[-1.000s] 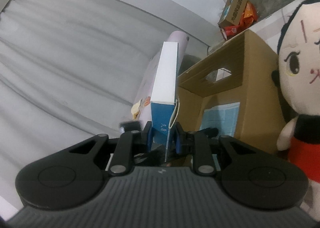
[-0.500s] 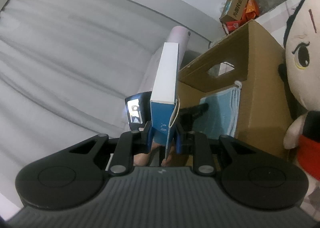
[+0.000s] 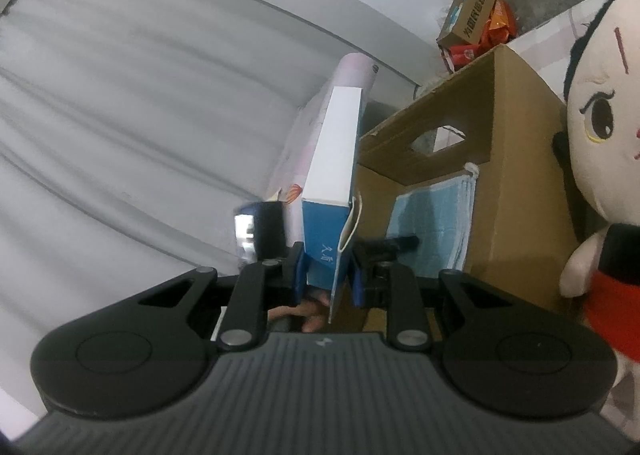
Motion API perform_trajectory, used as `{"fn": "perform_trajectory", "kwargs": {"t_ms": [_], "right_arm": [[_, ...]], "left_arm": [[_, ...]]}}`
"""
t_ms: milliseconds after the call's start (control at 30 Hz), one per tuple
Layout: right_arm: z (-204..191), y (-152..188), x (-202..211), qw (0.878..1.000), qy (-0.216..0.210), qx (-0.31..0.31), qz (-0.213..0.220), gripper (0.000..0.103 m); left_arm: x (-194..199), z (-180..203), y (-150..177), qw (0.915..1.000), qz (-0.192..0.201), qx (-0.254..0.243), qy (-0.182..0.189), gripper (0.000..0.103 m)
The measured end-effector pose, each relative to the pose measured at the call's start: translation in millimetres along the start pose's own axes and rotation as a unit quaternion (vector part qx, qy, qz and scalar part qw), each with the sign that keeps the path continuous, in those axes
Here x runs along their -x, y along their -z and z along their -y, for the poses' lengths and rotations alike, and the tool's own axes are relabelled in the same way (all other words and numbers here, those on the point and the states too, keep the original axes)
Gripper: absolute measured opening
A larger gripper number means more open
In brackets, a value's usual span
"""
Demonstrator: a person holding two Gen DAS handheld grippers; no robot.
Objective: Organize soft objects
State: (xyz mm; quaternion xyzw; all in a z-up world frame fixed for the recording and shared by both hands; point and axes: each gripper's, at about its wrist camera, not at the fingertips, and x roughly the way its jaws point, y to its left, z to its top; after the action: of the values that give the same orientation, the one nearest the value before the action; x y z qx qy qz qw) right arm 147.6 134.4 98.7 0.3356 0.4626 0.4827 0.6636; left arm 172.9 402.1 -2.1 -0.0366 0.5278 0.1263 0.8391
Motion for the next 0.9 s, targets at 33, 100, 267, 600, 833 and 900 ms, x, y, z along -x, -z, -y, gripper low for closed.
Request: {"fn": "perform_trajectory", "kwargs": {"t_ms": [33, 100, 267, 600, 833, 900], "right_arm": [[0, -1, -1, 1.000, -0.001, 0.000, 0.000, 0.022], [-1, -1, -2, 1.000, -0.006, 0.001, 0.001, 0.022], [2, -1, -8, 1.000, -0.011, 0.002, -0.004, 0.022], [14, -4, -16, 1.000, 0.015, -0.006, 0.001, 0.022], [4, 2, -22, 0.999, 0.040, 0.010, 0.005, 0.022], [-4, 6, -25, 0.998, 0.054, 0.031, 0.005, 0.022]], "left_arm": [[-1, -2, -2, 1.0000, 0.000, 0.006, 0.000, 0.009], [-2, -3, -9, 0.9999, 0.002, 0.008, -0.007, 0.004], [-13, -4, -24, 0.9993, 0.022, 0.011, -0.026, 0.003], [-21, 1, -39, 0.9969, 0.047, 0.020, -0.059, 0.016], [72, -31, -3, 0.9796, 0.131, 0.137, 0.066, 0.069], [96, -40, 10, 0.9655, 0.149, 0.172, 0.127, 0.084]]}}
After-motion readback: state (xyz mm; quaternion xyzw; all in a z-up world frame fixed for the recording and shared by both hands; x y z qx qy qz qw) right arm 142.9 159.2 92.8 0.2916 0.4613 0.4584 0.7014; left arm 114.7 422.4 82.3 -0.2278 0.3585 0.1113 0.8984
